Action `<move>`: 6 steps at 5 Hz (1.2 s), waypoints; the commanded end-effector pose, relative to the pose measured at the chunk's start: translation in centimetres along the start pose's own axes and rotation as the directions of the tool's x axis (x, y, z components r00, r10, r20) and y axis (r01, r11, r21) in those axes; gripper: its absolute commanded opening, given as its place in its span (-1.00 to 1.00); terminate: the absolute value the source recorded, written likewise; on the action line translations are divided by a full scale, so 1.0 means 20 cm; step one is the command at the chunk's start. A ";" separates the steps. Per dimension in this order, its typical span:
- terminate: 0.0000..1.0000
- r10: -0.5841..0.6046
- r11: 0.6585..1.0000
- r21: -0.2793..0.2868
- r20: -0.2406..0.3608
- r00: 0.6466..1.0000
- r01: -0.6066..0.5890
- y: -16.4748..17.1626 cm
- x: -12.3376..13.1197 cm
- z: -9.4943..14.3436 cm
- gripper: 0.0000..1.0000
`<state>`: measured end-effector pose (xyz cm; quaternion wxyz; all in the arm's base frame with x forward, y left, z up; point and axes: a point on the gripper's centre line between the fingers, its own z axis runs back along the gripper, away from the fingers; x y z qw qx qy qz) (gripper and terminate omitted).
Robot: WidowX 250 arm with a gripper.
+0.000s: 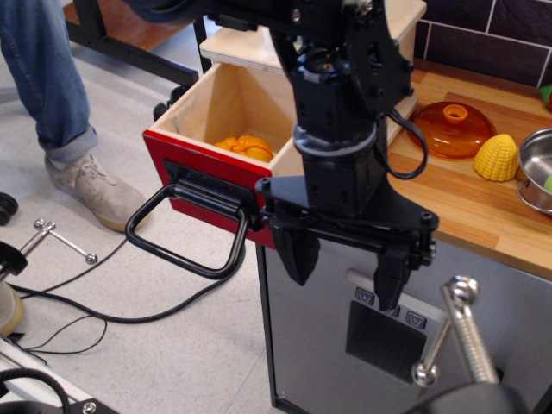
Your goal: Close drawer of box
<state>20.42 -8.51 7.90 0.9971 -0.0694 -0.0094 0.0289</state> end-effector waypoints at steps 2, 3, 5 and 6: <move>-1.00 -0.034 0.999 0.016 -0.021 0.999 0.034 0.14 0.02 0.07 1.00; -1.00 -0.092 0.995 0.029 -0.006 0.996 0.092 0.31 0.04 0.13 1.00; -1.00 -0.125 0.989 0.085 0.006 0.992 0.124 0.55 0.12 0.13 1.00; -1.00 -0.113 0.988 0.109 0.020 0.993 0.110 0.63 0.18 0.10 1.00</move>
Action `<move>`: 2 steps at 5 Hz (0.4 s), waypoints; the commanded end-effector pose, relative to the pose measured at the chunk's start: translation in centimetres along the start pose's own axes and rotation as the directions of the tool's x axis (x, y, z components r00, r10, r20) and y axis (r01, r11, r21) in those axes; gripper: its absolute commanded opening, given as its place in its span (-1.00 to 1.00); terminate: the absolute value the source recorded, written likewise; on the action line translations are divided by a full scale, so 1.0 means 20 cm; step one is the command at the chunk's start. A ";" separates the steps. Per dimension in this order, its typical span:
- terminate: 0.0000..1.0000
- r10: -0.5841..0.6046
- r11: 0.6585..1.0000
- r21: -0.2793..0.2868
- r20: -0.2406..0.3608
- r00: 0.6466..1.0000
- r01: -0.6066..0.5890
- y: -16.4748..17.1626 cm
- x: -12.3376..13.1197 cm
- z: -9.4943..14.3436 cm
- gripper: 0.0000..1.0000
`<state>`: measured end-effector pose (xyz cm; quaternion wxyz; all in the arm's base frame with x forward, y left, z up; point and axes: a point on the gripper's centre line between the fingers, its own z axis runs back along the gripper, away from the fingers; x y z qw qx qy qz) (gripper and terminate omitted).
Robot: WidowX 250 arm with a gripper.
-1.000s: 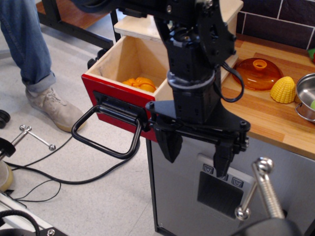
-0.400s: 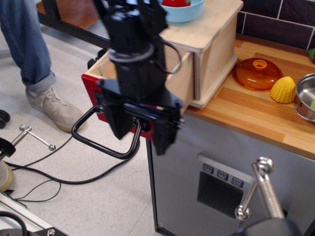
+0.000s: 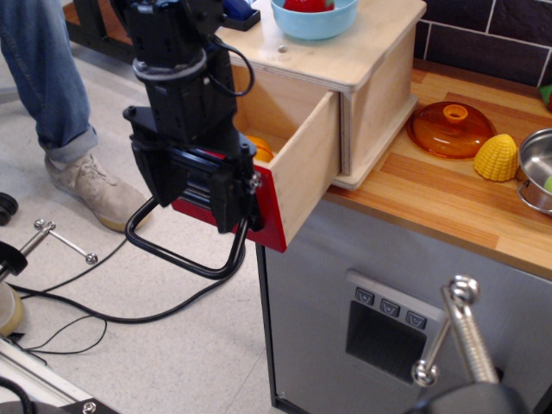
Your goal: Close drawer of box
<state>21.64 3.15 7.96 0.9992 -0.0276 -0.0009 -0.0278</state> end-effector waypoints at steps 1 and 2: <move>-1.00 0.026 0.999 0.028 0.057 0.998 -0.027 0.14 0.15 0.03 1.00; -1.00 0.036 0.999 0.029 0.102 0.994 -0.039 0.14 0.24 0.04 1.00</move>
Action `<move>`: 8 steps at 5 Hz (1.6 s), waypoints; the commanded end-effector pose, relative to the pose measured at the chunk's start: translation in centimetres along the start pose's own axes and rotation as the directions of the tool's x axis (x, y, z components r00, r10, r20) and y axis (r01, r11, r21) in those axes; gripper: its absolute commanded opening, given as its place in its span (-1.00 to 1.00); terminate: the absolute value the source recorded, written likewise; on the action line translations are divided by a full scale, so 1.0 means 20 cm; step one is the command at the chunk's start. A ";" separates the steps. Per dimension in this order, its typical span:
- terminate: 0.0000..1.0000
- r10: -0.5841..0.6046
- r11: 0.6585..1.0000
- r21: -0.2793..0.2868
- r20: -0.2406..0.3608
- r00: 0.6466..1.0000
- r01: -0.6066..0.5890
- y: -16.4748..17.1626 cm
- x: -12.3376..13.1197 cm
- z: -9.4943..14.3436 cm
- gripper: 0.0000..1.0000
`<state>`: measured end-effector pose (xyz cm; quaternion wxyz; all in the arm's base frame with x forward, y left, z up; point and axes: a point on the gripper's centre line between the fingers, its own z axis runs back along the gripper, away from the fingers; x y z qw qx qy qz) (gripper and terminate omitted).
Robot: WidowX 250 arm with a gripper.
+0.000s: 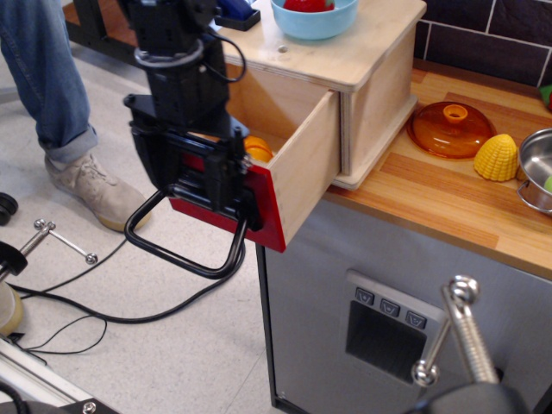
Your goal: Close drawer of box
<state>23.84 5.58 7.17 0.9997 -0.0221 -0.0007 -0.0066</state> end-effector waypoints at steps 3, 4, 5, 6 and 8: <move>-1.00 0.047 0.999 0.010 0.206 0.977 -0.050 -0.17 0.39 0.03 1.00; -1.00 0.058 0.997 0.036 0.261 0.963 -0.069 -0.21 0.47 -0.01 1.00; -1.00 0.073 0.994 0.053 0.303 0.950 -0.094 -0.22 0.57 -0.02 1.00; -1.00 0.094 0.993 0.042 0.309 0.946 -0.113 -0.19 0.62 0.05 1.00; -1.00 0.099 0.993 0.037 0.259 0.961 -0.112 -0.09 0.67 0.13 1.00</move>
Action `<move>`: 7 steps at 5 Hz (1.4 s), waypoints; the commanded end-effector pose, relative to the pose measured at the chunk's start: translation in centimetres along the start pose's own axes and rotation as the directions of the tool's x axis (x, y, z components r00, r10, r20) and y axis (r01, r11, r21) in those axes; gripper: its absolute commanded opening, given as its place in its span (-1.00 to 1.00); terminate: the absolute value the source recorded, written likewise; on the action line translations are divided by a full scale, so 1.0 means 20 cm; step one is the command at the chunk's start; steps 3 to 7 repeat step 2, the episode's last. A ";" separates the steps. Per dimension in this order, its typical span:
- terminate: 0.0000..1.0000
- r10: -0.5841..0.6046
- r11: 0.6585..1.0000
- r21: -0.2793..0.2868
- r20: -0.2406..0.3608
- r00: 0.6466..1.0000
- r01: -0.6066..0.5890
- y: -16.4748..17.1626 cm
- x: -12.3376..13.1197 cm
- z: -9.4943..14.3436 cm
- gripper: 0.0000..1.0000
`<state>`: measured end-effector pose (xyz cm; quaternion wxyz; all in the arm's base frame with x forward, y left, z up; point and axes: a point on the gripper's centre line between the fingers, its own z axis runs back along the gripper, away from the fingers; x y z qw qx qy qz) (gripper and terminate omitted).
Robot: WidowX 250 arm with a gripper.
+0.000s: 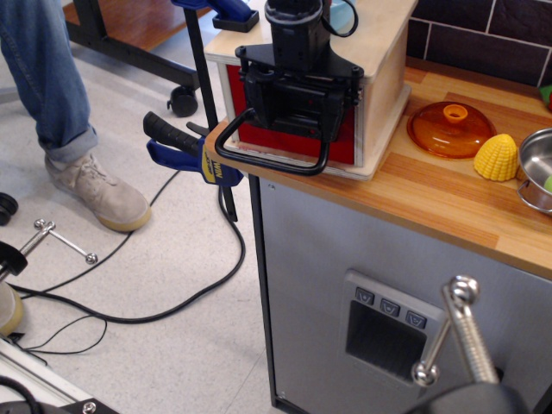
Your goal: Close drawer of box
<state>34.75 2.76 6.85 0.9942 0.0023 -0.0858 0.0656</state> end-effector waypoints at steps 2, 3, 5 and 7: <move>1.00 -0.097 0.994 -0.050 0.049 0.994 0.099 0.05 0.11 0.17 1.00; 1.00 -0.097 0.994 -0.050 0.049 0.994 0.099 0.05 0.11 0.17 1.00; 1.00 -0.097 0.994 -0.050 0.049 0.994 0.099 0.05 0.11 0.17 1.00; 1.00 -0.097 0.994 -0.050 0.049 0.994 0.099 0.05 0.11 0.17 1.00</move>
